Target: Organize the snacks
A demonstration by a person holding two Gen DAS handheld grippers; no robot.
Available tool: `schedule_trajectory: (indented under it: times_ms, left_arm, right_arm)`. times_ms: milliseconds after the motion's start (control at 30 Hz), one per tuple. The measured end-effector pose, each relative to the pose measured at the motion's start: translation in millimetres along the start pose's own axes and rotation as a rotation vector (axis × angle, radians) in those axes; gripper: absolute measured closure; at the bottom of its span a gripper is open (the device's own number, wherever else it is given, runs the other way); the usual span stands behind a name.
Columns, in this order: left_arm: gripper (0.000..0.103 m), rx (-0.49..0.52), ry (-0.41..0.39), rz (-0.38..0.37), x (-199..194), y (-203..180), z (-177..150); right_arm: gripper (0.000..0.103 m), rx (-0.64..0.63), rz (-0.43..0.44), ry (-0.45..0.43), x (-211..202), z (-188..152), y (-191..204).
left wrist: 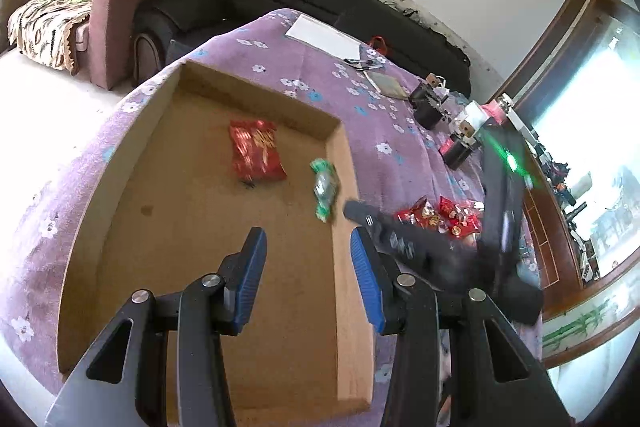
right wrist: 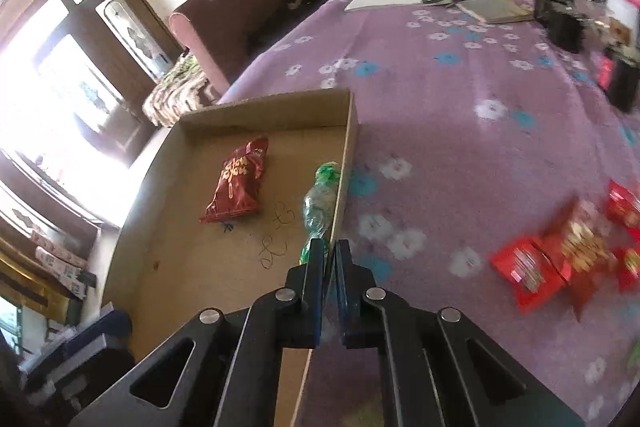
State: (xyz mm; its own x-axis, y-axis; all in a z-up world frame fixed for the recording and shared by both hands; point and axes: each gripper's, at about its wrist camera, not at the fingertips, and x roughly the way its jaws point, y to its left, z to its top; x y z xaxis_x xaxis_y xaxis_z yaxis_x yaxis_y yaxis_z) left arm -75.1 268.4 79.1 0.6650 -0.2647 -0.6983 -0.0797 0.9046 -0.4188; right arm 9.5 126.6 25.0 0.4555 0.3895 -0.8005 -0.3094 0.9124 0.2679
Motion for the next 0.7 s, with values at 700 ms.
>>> schedule_trajectory:
  times_ms: [700]
  left_arm:
    - [0.061,0.089,0.062,-0.057,13,-58,-22]
  right_arm:
    - [0.067,-0.044,0.093,-0.002,-33,-48,-52]
